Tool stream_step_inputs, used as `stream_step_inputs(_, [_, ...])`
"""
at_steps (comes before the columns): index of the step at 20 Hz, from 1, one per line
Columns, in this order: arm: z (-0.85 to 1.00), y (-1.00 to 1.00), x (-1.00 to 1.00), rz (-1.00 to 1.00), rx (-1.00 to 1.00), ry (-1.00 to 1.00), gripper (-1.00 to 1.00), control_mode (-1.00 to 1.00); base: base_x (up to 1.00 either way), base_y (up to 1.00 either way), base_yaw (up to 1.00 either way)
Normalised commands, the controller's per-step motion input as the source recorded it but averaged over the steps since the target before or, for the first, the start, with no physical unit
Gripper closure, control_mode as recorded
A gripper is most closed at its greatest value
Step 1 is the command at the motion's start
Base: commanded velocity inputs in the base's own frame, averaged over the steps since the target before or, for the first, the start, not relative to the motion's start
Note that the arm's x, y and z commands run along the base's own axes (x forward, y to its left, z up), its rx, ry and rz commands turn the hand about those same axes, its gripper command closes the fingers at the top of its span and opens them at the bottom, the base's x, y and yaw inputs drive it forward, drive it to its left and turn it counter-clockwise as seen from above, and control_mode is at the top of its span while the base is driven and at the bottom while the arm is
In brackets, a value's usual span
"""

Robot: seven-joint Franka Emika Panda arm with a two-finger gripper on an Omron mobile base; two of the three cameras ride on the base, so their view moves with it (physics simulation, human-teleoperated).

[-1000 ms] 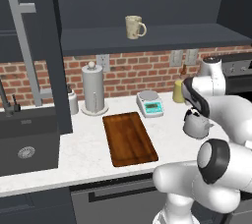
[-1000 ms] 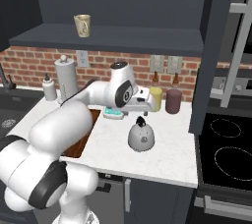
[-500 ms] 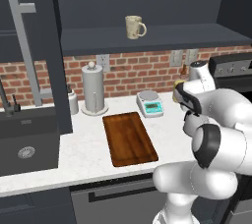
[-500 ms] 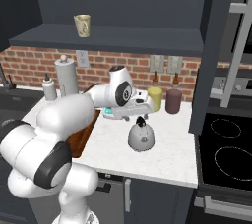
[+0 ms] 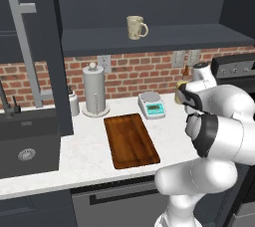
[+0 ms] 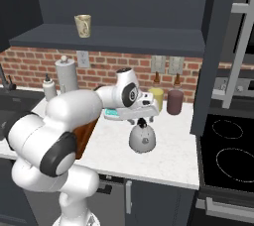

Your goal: Pick the kettle from the counter and place it on the tray. Then pick the mug from the cabinet and place it on the tray. Then close the cabinet doors.

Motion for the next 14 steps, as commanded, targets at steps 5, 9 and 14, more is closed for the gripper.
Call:
stream_step_inputs(5, [-0.05,-0.09,0.04,0.02,0.00,0.01,-1.00,-1.00,0.00,0.00,0.00])
stream_step_inputs(9, [-0.16,0.00,0.04,0.02,0.00,0.04,-1.00,-1.00,0.00,0.00,0.00])
stream_step_inputs(14, [-0.22,0.00,0.05,0.04,0.00,0.01,-1.00,-1.00,0.00,0.00,0.00])
